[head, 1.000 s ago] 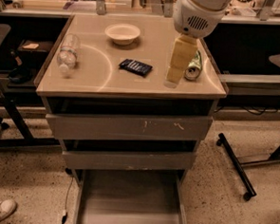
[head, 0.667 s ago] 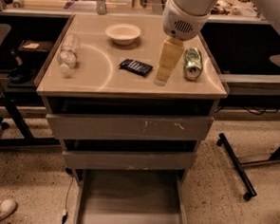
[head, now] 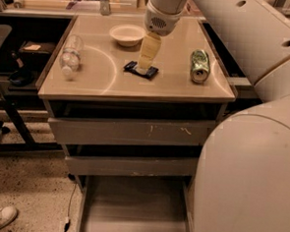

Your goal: Place rxbar blueberry into bottom drawer

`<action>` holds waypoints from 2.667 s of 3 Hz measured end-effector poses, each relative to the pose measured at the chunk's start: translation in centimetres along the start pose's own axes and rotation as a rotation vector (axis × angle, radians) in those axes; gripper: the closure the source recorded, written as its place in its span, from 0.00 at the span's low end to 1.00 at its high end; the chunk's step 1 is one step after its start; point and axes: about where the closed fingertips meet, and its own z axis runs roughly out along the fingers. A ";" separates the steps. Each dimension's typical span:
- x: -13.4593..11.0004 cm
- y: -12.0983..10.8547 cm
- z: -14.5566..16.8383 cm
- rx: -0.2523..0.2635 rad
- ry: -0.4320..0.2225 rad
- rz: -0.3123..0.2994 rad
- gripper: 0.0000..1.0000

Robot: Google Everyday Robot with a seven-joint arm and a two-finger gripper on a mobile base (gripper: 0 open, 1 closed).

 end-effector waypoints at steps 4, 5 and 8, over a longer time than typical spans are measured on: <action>-2.1 -2.4 5.4 -0.042 -0.008 -0.026 0.00; -1.7 -3.2 7.0 -0.052 0.011 -0.025 0.00; 0.0 -3.6 11.2 -0.113 0.029 0.006 0.00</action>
Offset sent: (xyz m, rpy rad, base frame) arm 0.0281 0.0205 -0.0362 0.0570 0.0776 0.0408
